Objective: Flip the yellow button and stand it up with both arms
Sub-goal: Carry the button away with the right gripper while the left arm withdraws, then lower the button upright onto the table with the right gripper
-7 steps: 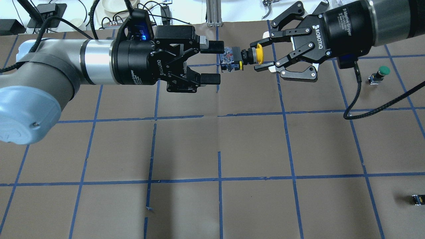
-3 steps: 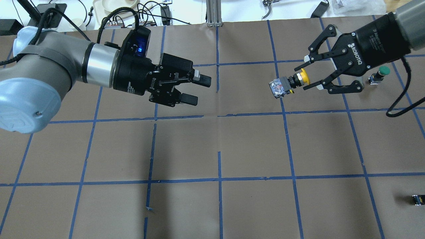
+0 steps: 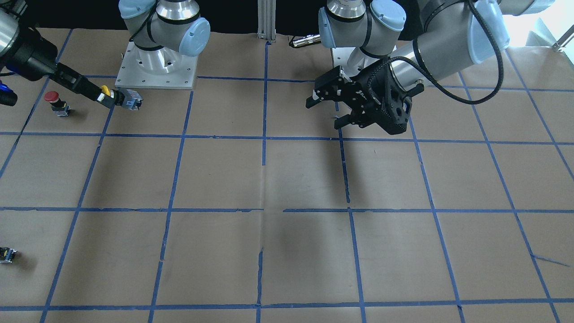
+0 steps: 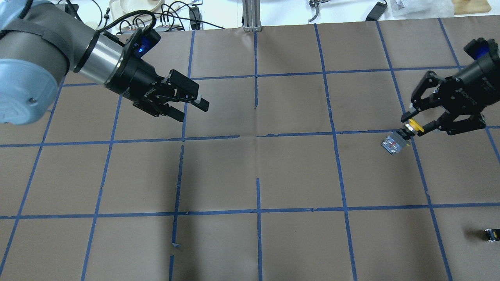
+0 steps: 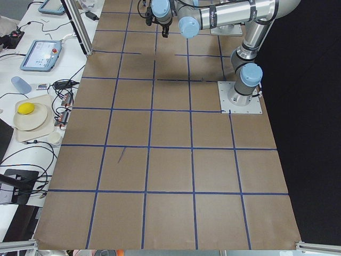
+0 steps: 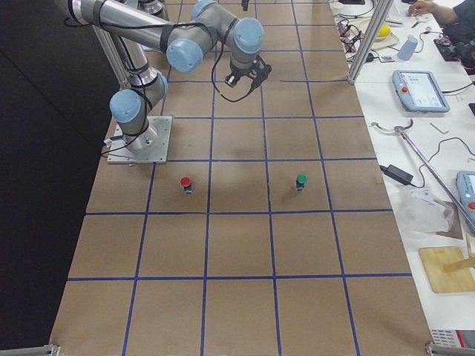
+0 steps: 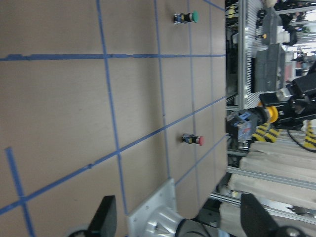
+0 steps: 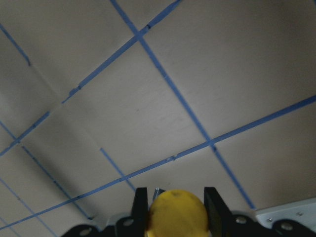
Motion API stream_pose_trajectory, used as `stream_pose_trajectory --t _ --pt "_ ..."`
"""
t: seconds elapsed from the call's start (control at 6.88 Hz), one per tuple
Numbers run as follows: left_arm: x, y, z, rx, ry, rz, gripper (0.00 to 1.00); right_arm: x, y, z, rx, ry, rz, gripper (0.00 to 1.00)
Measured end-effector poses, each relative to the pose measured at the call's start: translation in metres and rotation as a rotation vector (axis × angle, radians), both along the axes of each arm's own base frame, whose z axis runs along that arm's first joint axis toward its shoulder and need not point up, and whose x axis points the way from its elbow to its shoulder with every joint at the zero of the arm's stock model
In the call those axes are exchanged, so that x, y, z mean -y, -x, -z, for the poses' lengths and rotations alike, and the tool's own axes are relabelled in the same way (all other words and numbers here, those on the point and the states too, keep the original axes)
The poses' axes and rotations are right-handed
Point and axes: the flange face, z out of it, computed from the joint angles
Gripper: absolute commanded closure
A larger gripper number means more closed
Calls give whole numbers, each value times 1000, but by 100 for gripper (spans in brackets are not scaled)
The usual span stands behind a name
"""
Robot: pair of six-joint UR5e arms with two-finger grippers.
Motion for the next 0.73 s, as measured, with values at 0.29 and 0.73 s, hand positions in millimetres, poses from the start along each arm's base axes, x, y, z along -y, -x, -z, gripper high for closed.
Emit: stream_pose_trajectory --t 0.29,0.73 --pt "23 -40 -28 360 40 40 1 -10 42 52 -159 78 -164 77" --pt "23 -54 -56 599 56 19 0 -11 78 81 -346 195 -385 77"
